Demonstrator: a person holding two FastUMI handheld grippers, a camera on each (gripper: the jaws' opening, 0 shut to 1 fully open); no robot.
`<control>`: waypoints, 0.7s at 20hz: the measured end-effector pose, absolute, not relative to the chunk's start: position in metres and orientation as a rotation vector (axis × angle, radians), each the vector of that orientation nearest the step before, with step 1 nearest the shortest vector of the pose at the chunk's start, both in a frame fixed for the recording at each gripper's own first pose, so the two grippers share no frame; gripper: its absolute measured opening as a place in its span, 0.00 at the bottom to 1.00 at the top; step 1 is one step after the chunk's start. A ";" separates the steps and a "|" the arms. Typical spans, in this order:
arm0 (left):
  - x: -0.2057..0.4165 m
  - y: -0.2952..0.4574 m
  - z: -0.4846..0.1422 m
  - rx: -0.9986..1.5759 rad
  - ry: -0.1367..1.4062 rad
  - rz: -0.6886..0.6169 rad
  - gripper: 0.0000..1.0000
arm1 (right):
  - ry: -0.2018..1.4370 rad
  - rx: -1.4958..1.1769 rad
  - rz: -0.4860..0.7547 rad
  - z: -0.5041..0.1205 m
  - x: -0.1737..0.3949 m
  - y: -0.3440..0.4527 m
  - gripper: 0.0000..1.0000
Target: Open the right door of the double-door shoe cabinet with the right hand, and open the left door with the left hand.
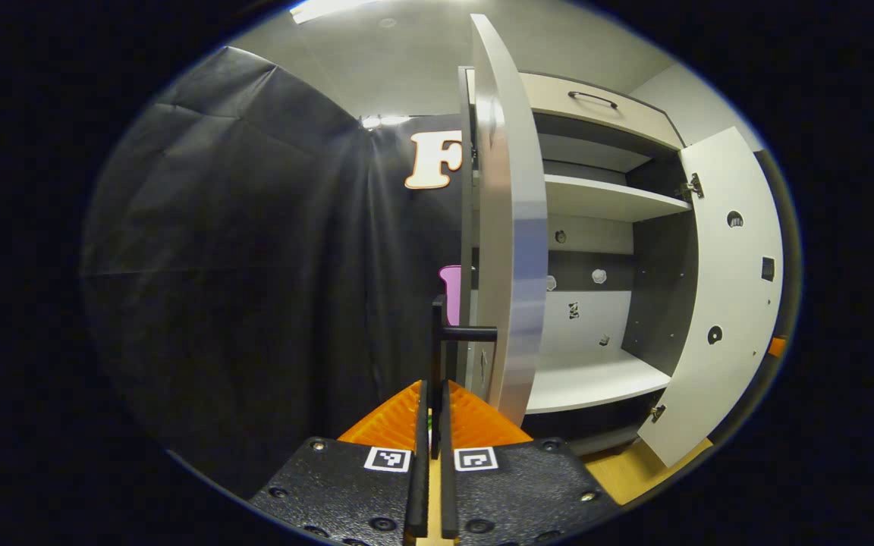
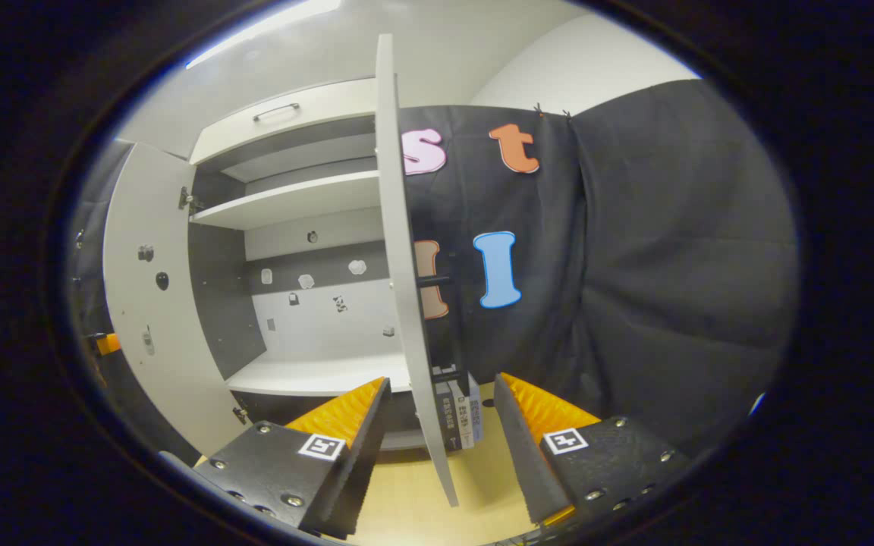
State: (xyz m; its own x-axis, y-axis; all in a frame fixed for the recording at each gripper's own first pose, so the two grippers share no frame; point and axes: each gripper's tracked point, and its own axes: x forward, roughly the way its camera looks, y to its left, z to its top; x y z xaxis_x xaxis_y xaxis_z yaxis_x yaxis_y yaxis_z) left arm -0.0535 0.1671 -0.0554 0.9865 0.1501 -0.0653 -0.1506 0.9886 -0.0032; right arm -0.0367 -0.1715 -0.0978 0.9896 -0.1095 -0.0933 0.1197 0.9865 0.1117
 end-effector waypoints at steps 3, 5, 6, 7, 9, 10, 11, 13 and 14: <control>-0.064 0.179 -0.053 -0.023 0.074 0.193 0.41 | 0.058 0.050 -0.113 -0.086 -0.035 -0.162 0.80; -0.072 0.183 -0.049 -0.031 0.082 0.219 0.61 | 0.043 0.018 -0.109 -0.076 -0.037 -0.152 0.80; -0.078 0.183 -0.044 -0.030 0.084 0.228 0.64 | 0.032 0.005 -0.108 -0.068 -0.038 -0.148 0.80; -0.086 0.180 -0.033 -0.023 0.066 0.235 0.60 | 0.019 -0.009 -0.102 -0.059 -0.039 -0.141 0.80; -0.099 0.177 -0.012 0.003 0.051 0.254 0.53 | 0.010 -0.032 -0.080 -0.047 -0.033 -0.124 0.80; -0.106 0.175 -0.001 0.019 0.037 0.260 0.59 | 0.007 -0.037 -0.062 -0.044 -0.027 -0.113 0.80; -0.111 0.171 0.011 0.031 0.026 0.263 0.59 | -0.001 -0.039 -0.042 -0.039 -0.023 -0.104 0.80; -0.119 0.151 0.034 0.024 -0.008 0.233 0.59 | -0.020 -0.046 -0.009 -0.030 -0.014 -0.088 0.80; -0.120 0.137 0.045 0.008 -0.032 0.204 0.53 | -0.030 -0.049 0.003 -0.025 -0.009 -0.081 0.80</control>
State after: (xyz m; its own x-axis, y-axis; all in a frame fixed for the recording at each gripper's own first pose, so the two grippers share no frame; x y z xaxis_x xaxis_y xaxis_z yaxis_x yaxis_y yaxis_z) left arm -0.1202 0.1374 0.0446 0.9787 0.2026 0.0329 -0.2029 0.9792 0.0051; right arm -0.0091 -0.0809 -0.0252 0.9996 0.0038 0.0294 -0.0024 0.9988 -0.0491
